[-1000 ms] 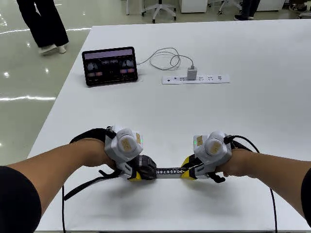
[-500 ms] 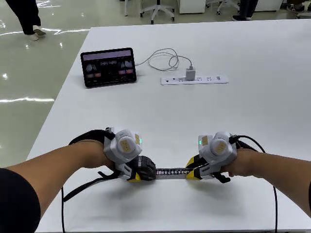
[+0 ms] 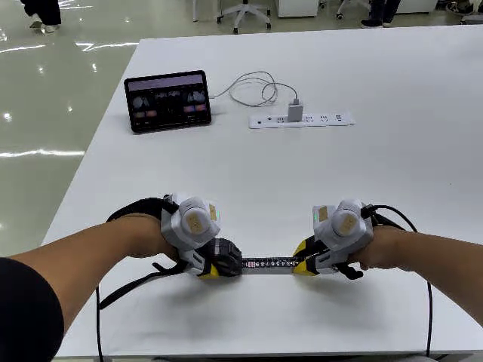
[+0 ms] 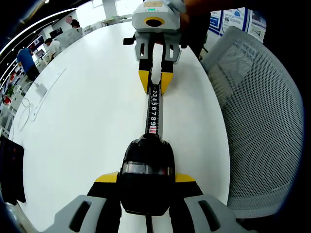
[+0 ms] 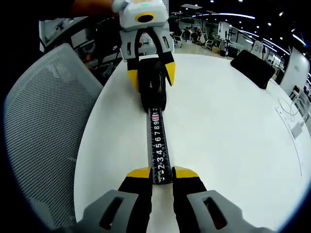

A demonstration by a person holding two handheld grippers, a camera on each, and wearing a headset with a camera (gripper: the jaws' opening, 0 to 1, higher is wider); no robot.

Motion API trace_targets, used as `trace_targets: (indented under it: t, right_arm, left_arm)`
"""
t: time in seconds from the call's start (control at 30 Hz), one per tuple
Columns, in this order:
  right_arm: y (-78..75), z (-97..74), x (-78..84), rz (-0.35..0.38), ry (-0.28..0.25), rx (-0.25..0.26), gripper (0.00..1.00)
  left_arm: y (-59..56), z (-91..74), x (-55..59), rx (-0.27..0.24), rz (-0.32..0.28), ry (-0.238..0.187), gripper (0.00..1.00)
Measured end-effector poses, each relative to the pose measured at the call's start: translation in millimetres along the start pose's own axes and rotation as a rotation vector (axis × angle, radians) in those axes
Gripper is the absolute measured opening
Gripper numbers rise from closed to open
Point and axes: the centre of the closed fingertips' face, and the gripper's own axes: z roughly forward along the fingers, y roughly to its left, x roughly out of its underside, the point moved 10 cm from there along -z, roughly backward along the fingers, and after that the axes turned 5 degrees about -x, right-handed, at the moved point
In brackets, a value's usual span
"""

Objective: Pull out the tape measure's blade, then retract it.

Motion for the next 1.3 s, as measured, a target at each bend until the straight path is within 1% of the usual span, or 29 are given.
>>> trace_targets:
  t: [0.6,1.3]
  right_arm:
    - [-1.4,-13.8,16.5,0.024,0.002,0.012,0.11]
    - [-1.2,-22.6,27.0,0.035,0.002,0.021,0.11]
  left_arm:
    - [-0.7,-0.2,-0.5,-0.004,-0.003,0.004,0.34]
    - [-1.3,-0.4,-0.9,-0.004,-0.003,0.004,0.34]
